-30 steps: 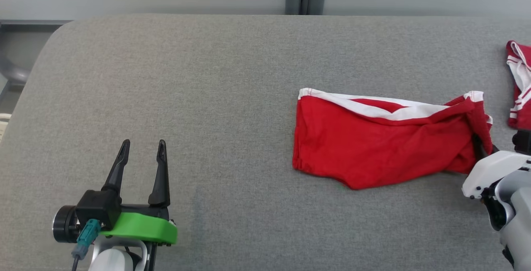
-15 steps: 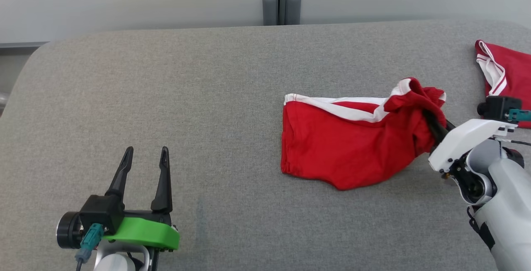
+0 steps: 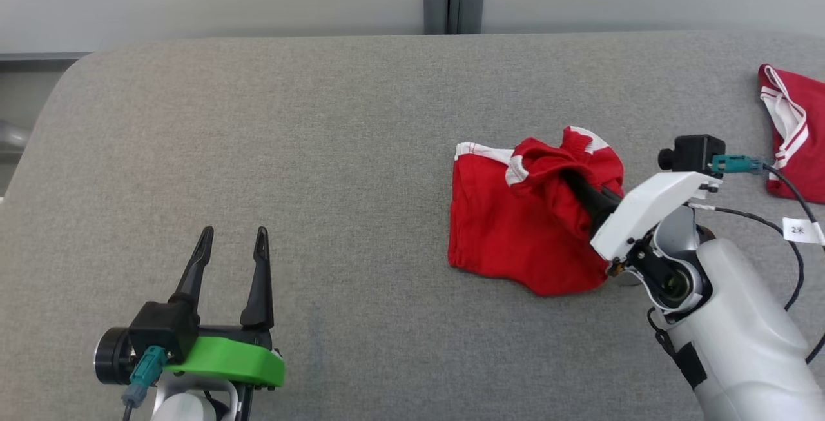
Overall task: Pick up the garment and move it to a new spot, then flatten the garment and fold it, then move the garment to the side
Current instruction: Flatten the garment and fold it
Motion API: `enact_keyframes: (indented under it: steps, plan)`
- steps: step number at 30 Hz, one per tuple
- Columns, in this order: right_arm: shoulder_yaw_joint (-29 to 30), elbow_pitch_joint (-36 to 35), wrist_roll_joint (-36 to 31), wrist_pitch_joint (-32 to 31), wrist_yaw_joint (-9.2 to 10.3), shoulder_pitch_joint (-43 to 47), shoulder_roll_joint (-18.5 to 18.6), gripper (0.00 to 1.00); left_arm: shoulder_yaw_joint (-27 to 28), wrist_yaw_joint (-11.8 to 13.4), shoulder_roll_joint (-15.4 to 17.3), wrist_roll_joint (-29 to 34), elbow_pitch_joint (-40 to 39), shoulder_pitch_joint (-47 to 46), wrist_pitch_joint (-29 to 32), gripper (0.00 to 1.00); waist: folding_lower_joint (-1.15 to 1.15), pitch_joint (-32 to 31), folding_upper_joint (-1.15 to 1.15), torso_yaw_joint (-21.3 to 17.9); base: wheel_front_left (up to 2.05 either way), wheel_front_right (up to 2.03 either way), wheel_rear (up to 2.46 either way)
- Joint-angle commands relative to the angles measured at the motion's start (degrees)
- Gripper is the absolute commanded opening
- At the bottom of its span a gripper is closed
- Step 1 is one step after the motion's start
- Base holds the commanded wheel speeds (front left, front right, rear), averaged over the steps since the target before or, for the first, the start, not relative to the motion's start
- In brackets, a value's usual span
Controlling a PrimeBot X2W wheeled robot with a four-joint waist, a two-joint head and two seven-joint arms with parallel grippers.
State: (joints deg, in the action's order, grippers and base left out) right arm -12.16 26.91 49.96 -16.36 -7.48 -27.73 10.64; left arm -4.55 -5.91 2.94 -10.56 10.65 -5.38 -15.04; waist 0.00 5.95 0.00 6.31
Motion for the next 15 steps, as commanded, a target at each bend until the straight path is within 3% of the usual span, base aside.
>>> enact_keyframes:
  steps: [1,11,12,13,14,15]
  plan:
    - [0.35,-0.13,-1.09,-0.42,0.01,-1.04,-0.84,0.0,-0.24,0.29,0.01,-0.54,-0.11,-0.79,-0.17,1.0,0.0,0.7,0.0,0.87,0.0,0.0,0.0]
    - [1.86,5.49,-10.11,2.97,0.01,-2.49,-5.99,0.02,-2.46,1.89,0.01,-2.49,-0.16,-2.68,-0.17,1.0,0.0,3.16,0.0,3.16,0.0,0.0,0.0]
    - [1.27,6.03,-10.86,3.11,0.01,-2.4,-6.23,0.4,-2.62,1.98,0.01,-2.66,-0.15,-2.78,-0.17,1.0,0.0,3.31,0.0,3.28,0.0,0.0,0.0]
    - [0.33,6.44,-11.73,3.64,0.01,-2.27,-6.42,0.58,-2.86,2.19,0.01,-2.81,-0.12,-2.86,-0.17,1.0,0.0,3.43,0.0,3.39,0.0,0.0,0.0]
    - [-0.56,6.5,-12.87,4.54,0.01,-2.22,-6.5,1.0,-3.05,2.4,0.01,-2.87,-0.12,-2.97,-0.17,1.0,0.0,3.5,0.0,3.47,0.0,0.0,0.0]
    - [-1.07,6.36,-13.62,5.48,0.01,-2.17,-6.34,1.0,-3.13,2.47,0.01,-2.9,-0.11,-3.05,-0.17,1.0,0.0,3.51,0.0,3.5,0.0,0.0,0.0]
